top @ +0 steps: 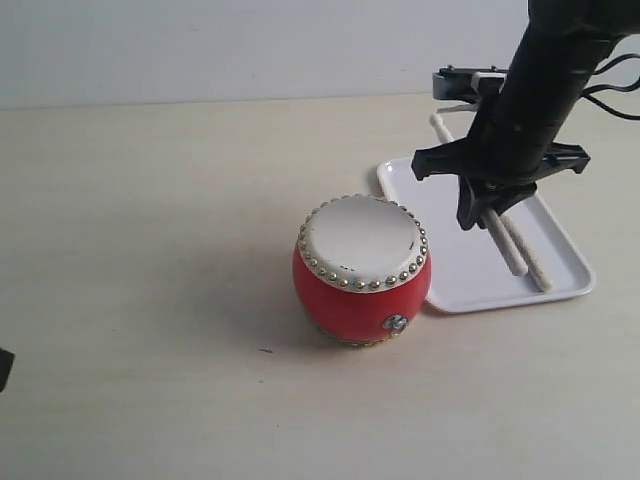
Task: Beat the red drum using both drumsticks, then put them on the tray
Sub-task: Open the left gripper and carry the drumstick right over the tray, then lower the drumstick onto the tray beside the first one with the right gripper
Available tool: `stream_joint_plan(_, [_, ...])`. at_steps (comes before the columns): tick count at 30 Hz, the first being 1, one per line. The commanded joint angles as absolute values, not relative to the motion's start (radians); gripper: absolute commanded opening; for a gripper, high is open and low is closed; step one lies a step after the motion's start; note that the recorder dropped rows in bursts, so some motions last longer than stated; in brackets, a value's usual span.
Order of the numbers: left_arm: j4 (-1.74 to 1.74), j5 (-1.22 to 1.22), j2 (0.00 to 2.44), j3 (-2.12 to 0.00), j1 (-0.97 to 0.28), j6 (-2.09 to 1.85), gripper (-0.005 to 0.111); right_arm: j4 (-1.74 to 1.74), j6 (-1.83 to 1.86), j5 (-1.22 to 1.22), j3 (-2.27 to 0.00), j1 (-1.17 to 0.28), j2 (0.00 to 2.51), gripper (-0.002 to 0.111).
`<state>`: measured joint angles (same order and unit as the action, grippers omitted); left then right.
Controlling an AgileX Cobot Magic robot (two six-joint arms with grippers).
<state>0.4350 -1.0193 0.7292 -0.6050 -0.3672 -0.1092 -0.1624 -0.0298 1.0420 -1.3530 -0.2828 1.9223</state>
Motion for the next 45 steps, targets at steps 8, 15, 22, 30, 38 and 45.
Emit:
stream_joint_plan(8, [0.382, -1.064, 0.561, -0.605, -0.368, -0.013, 0.0, -0.135, -0.028, 0.923, -1.365, -0.265, 2.007, 0.0])
stream_joint_plan(15, [0.382, -1.108, 0.521, -0.605, -0.368, -0.013, 0.0, -0.12, -0.025, 0.897, -1.365, -0.265, 2.064, 0.0])
stream_joint_plan(22, [0.376, -1.107, 0.507, -0.605, -0.368, -0.012, 0.0, -0.12, -0.025, 0.884, -1.365, -0.265, 2.096, 0.0])
stream_joint_plan(30, [0.367, -1.089, 0.507, -0.605, -0.368, -0.012, 0.0, -0.114, -0.029, 0.884, -1.365, -0.265, 2.114, 0.0])
stream_joint_plan(38, [0.359, -1.073, 0.507, -0.605, -0.368, -0.012, 0.0, -0.113, -0.029, 0.884, -1.365, -0.265, 2.119, 0.012])
stream_joint_plan(45, [0.356, -1.066, 0.507, -0.605, -0.368, -0.012, 0.0, -0.113, -0.029, 0.882, -1.365, -0.265, 2.119, 0.036])
